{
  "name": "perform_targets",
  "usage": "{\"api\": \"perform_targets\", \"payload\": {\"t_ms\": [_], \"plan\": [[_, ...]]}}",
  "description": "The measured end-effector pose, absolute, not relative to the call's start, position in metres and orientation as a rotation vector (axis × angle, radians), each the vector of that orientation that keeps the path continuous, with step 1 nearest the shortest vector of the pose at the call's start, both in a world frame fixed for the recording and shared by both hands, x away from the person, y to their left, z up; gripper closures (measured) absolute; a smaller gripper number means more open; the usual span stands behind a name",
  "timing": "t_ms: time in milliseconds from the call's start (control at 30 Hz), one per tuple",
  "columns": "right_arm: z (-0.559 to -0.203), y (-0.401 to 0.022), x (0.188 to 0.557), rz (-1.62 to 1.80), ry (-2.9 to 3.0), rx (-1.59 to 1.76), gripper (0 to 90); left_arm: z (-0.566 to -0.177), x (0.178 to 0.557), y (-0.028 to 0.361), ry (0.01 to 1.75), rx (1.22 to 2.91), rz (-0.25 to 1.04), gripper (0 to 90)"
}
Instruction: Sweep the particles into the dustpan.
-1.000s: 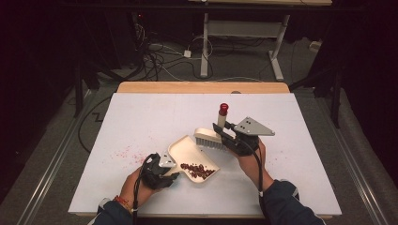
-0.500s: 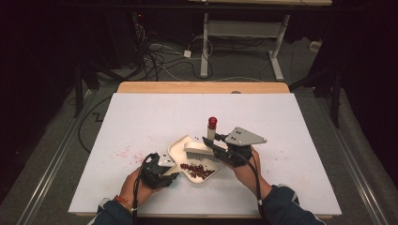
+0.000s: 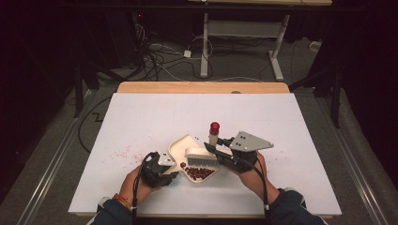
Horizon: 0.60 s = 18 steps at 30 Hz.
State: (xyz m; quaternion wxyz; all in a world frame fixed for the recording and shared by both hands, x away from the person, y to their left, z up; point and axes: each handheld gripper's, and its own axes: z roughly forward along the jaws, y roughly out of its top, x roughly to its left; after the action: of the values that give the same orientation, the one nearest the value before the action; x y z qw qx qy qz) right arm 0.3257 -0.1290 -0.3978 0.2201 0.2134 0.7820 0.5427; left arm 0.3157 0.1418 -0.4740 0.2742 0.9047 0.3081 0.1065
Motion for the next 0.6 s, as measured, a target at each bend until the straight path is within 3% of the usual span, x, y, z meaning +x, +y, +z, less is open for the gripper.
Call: {"api": "perform_targets", "payload": {"t_ms": [233,600], "plan": [[-0.408,-0.105,0.343,1.472,2.134,0.511,70.2,-0.472,0.318,0.143,0.807,2.434,0.285,63.2],[-0.409,-0.105,0.337,1.547,2.25,0.396,70.2,-0.47,0.321,0.153,0.814,2.42,0.278,63.1]]}}
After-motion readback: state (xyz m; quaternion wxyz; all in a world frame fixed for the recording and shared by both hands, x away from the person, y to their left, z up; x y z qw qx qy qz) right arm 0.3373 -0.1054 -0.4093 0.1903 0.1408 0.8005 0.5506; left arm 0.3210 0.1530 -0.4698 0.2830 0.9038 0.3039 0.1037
